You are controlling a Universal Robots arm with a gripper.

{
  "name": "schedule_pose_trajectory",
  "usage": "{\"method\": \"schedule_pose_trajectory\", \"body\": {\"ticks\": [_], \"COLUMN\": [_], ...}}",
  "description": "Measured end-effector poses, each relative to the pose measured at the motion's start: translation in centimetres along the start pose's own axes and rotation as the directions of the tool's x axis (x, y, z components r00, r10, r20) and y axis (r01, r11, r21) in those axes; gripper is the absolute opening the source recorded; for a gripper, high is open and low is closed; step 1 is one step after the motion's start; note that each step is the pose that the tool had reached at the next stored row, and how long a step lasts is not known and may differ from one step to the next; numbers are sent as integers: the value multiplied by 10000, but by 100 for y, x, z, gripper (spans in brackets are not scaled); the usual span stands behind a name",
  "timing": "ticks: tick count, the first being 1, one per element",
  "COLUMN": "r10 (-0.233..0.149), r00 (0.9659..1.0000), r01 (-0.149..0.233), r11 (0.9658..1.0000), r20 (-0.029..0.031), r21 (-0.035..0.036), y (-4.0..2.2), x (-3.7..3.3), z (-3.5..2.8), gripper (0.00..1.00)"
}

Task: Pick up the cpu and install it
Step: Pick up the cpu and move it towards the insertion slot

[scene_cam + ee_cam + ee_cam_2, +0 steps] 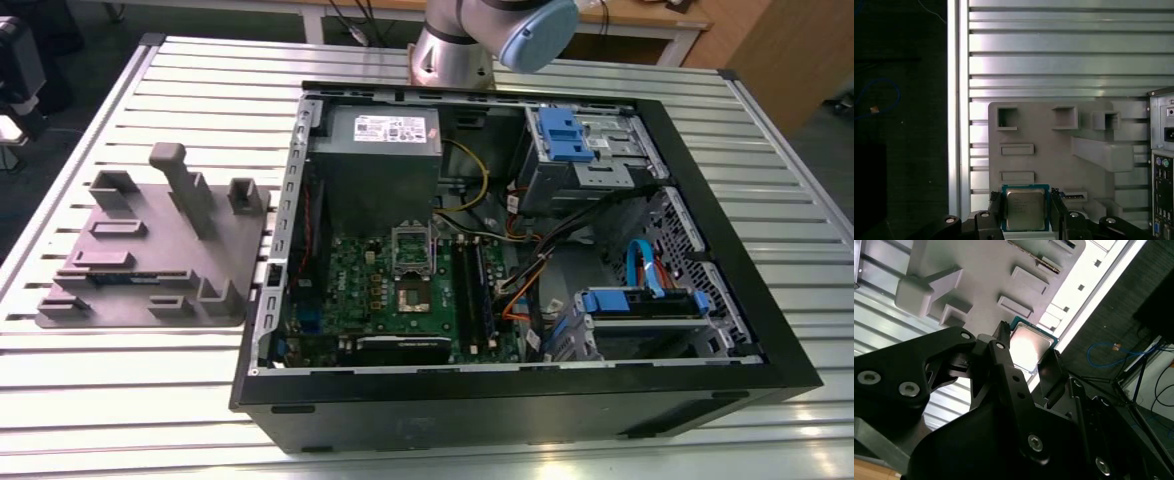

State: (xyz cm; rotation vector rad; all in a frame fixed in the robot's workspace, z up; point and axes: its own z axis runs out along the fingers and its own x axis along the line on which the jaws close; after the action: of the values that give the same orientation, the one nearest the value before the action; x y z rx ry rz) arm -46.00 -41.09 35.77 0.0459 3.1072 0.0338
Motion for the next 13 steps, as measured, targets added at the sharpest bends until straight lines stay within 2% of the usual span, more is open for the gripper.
{"method": "schedule_pose_trajectory", "body": {"ticks": [13], "r10": [0], "r00": [10000], "r01": [0], "r11": [10000], "r20": [1], "r21": [0], "y": [2], "x": [-2], "z": [-67], "gripper": [47]}}
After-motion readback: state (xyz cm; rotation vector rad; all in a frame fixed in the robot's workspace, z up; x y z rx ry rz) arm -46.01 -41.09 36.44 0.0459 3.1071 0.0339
